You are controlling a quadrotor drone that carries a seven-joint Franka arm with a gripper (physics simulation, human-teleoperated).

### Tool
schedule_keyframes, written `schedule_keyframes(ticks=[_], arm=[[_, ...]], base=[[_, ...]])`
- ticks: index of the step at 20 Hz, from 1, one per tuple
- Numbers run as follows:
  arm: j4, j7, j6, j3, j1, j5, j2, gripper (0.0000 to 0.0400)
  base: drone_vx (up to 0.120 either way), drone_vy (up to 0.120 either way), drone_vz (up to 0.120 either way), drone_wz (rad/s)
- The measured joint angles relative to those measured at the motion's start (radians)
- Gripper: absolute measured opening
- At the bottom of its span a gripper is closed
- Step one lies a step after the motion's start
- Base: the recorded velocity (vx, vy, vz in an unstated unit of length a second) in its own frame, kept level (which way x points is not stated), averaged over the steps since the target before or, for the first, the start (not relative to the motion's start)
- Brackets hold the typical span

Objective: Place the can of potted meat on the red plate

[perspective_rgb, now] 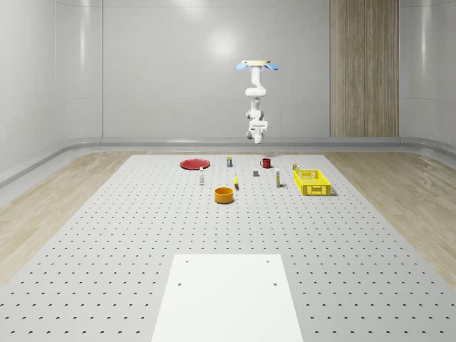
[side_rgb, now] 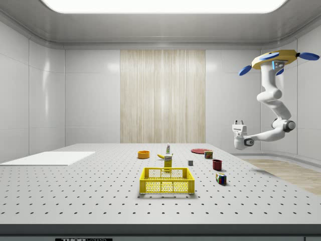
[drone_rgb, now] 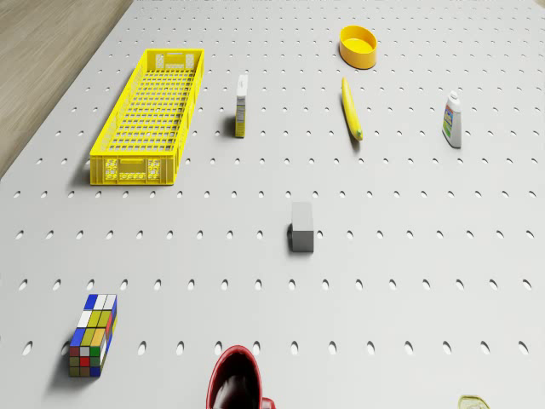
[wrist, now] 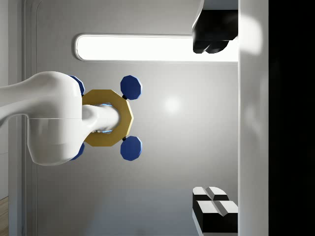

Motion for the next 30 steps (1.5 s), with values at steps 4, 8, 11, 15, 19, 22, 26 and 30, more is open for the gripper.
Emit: schedule_keyframes(ticks=[4, 8, 11, 15, 19, 22, 26, 30], arm=[[-0.001, 0.000, 0.002, 0.000, 0.000, 0.000, -0.002, 0.0400], [-0.003, 0.000, 0.005, 0.001, -0.001, -0.001, -0.004, 0.0400], [-0.004, 0.000, 0.007, 0.002, -0.001, -0.001, -0.005, 0.0400], [-0.006, 0.000, 0.010, 0.003, -0.002, -0.003, -0.007, 0.0400], [-0.008, 0.000, 0.013, 0.006, -0.003, -0.006, -0.009, 0.0400], [-0.010, 0.001, 0.016, 0.009, -0.004, -0.011, -0.011, 0.0400], [-0.012, 0.002, 0.019, 0.017, -0.007, -0.022, -0.013, 0.0400], [-0.014, 0.005, 0.022, 0.034, -0.012, -0.045, -0.015, 0.0400]], base=[[0.010, -0.120, 0.000, 0.000], [0.000, -0.120, 0.000, 0.000], [0.000, -0.120, 0.000, 0.000], [0.000, -0.120, 0.000, 0.000], [0.000, -0.120, 0.000, 0.000], [0.000, -0.120, 0.000, 0.000], [0.000, -0.120, 0.000, 0.000], [0.000, -0.120, 0.000, 0.000]])
